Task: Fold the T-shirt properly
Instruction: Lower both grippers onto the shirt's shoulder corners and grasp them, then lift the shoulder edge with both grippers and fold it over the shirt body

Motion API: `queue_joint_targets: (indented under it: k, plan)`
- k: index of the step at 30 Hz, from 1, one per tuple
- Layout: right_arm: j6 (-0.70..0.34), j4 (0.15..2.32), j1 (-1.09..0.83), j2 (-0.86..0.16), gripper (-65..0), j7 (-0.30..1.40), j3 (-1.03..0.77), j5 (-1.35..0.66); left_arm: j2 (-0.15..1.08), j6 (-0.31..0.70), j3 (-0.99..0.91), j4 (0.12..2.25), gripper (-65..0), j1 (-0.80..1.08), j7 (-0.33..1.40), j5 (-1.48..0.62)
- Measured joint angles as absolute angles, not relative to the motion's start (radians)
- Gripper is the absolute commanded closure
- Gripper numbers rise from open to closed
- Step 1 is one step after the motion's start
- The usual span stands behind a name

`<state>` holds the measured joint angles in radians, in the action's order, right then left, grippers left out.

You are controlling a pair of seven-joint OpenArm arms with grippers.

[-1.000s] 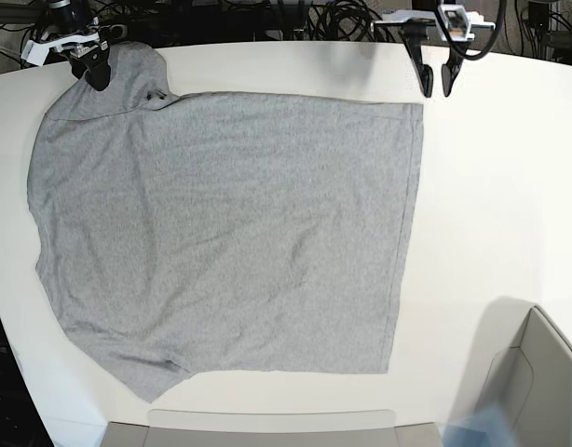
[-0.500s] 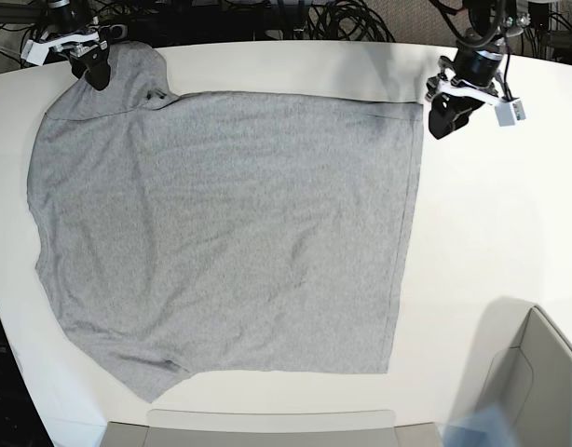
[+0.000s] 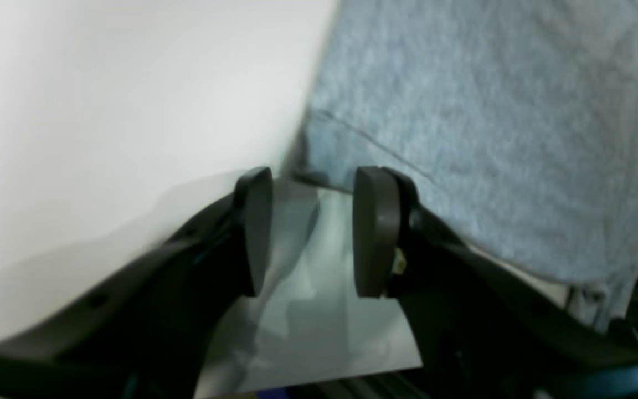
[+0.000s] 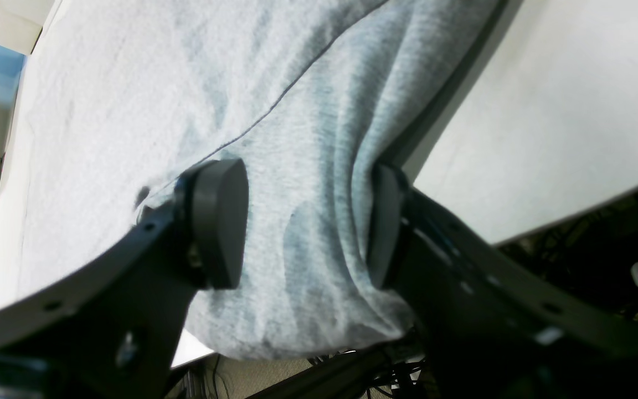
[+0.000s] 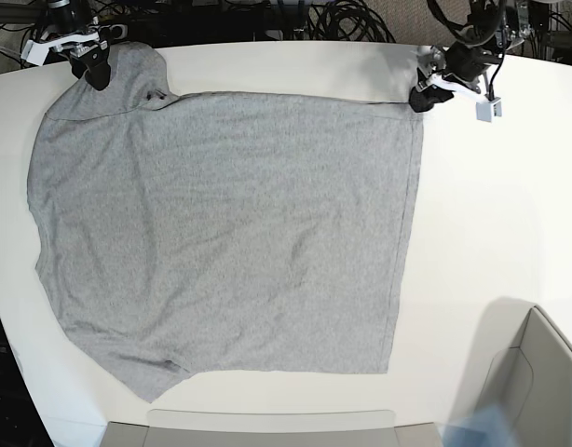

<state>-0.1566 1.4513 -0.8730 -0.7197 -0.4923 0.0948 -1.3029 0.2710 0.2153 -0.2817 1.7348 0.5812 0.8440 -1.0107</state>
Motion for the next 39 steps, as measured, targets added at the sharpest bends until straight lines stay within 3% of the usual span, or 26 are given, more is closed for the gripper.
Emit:
queue_joint_targets:
  k: [12, 16, 19, 21, 27, 34, 39]
  plan:
    - [-0.15, 1.465, -0.873, -0.72, -31.8, -0.488, 0.096, -1.303, 0.271, 0.226, -0.202, 1.601, -22.9, 0.443, 0.831, -1.045]
    - [-0.142, 1.494, -0.899, -0.732, -19.0, -0.446, 0.1, -1.285, 0.272, 0.225, -0.179, 1.601, -12.3, 0.444, 0.829, -1.045]
    - [-0.12, 1.504, -0.916, -0.748, -5.5, -0.428, 0.102, -1.289, 0.271, 0.225, -0.167, 1.6, 0.0, 0.447, 0.834, -1.042]
    - [-0.112, 1.504, -0.913, -0.748, 0.0, -0.421, 0.102, -1.289, 0.271, 0.222, -0.167, 1.598, 0.0, 0.449, 0.834, -1.037]
    - [-0.112, 1.505, -0.946, -0.746, 0.0, -0.414, 0.061, -1.288, 0.275, 0.217, -0.171, 1.621, 0.0, 0.472, 0.838, -1.035]
    - [-0.113, 1.574, -1.072, -0.688, 0.0, -0.41, -0.162, -1.283, 0.285, 0.205, -0.284, 1.791, 0.0, 0.604, 0.865, -1.007]
    - [-0.124, 1.633, -1.15, -0.689, 0.0, -0.406, -0.215, -1.279, 0.29, 0.206, -0.327, 1.802, 0.0, 0.634, 0.867, -1.008]
